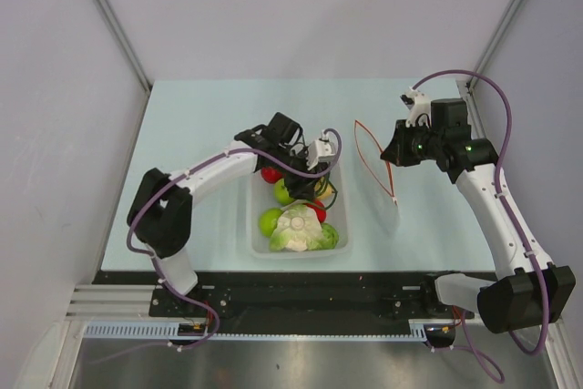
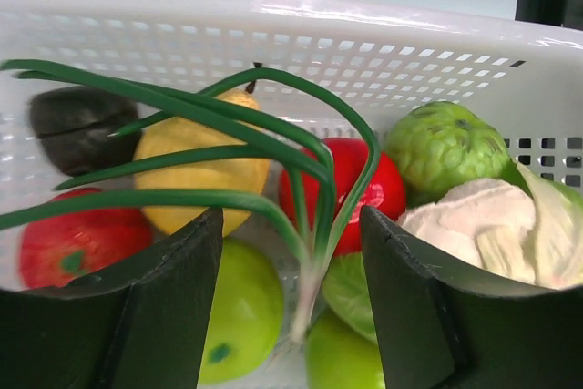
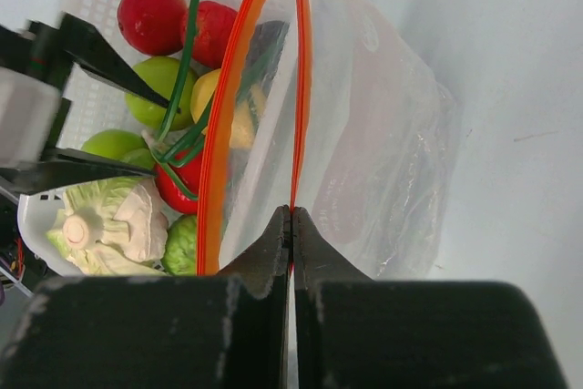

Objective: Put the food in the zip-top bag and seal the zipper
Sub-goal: Pick up the fake vegetable from the bin.

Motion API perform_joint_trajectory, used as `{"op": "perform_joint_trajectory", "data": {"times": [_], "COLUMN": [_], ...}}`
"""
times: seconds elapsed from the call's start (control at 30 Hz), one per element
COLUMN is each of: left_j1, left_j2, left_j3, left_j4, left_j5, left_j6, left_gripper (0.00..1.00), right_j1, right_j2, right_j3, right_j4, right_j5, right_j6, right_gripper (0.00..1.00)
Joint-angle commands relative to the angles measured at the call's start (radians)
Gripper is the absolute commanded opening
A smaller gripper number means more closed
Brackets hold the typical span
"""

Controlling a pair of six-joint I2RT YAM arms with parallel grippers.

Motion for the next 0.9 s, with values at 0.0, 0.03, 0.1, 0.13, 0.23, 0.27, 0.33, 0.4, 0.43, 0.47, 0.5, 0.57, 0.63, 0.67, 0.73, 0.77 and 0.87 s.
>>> {"op": "perform_joint_trajectory", "data": {"times": [0.0,0.03,0.1,0.13,0.23,0.27,0.33,0.4,0.43,0.47,0.5,0.57,0.63,0.67,0.73,0.77,0.87], "left_j1": [-0.017,-0.015,-0.014,-0.006,0.029,0.038,0.061,0.080,0.089,0.089,0.089,0.085,0.072,0.068,0.048,0.040,0.003], "left_j2": [0.059,0.065,0.056,0.044,-0.053,-0.084,-0.172,-0.267,-0.292,-0.312,-0.331,-0.345,-0.290,-0.262,-0.161,-0.126,0.018], "left_j3": [0.045,0.049,0.060,0.060,0.063,0.077,0.097,0.096,0.092,0.091,0.091,0.086,0.100,0.112,0.158,0.178,0.256], "left_j4": [0.013,0.007,-0.014,-0.019,-0.042,-0.071,-0.097,-0.079,-0.061,-0.029,-0.015,0.043,0.070,0.082,0.097,0.102,0.107], "left_j5": [0.040,0.047,0.050,0.053,0.074,0.076,0.042,0.008,-0.048,-0.077,-0.091,-0.142,-0.195,-0.214,-0.258,-0.300,-0.399], "left_j6": [-0.072,-0.074,-0.075,-0.075,-0.085,-0.089,-0.080,-0.091,-0.094,-0.095,-0.083,-0.088,-0.083,-0.082,-0.098,-0.106,-0.149], "left_gripper": [0.60,0.45,0.25,0.11,0.00,0.00,0.00,0.00,0.00,0.00,0.00,0.00,0.00,0.00,0.00,0.00,0.00], "right_j1": [-0.004,-0.006,-0.006,-0.006,-0.006,-0.004,-0.004,-0.004,-0.004,-0.004,-0.004,-0.004,-0.004,-0.004,-0.004,-0.004,-0.006], "right_j2": [0.000,0.000,0.002,0.000,0.002,0.000,-0.005,-0.009,-0.011,-0.011,-0.011,-0.009,-0.005,-0.005,-0.003,-0.003,-0.005], "right_j3": [0.004,0.004,0.004,0.004,0.002,0.005,0.002,0.004,0.002,0.002,0.002,0.004,0.002,0.002,0.004,0.004,0.002], "right_j4": [0.038,0.038,0.034,0.035,0.038,0.038,0.034,0.029,0.029,0.029,0.029,0.029,0.032,0.035,0.037,0.037,0.032], "right_j5": [-0.012,-0.012,-0.013,-0.015,-0.022,-0.024,-0.028,-0.032,-0.032,-0.035,-0.036,-0.036,-0.036,-0.035,-0.028,-0.025,-0.016], "right_j6": [0.000,0.000,-0.001,-0.001,0.000,0.000,0.002,-0.001,-0.001,-0.001,-0.001,0.000,0.000,0.002,0.000,0.000,-0.001], "right_gripper": [0.00,0.00,0.00,0.00,0.00,0.00,0.00,0.00,0.00,0.00,0.00,0.00,0.00,0.00,0.00,0.00,0.00]}}
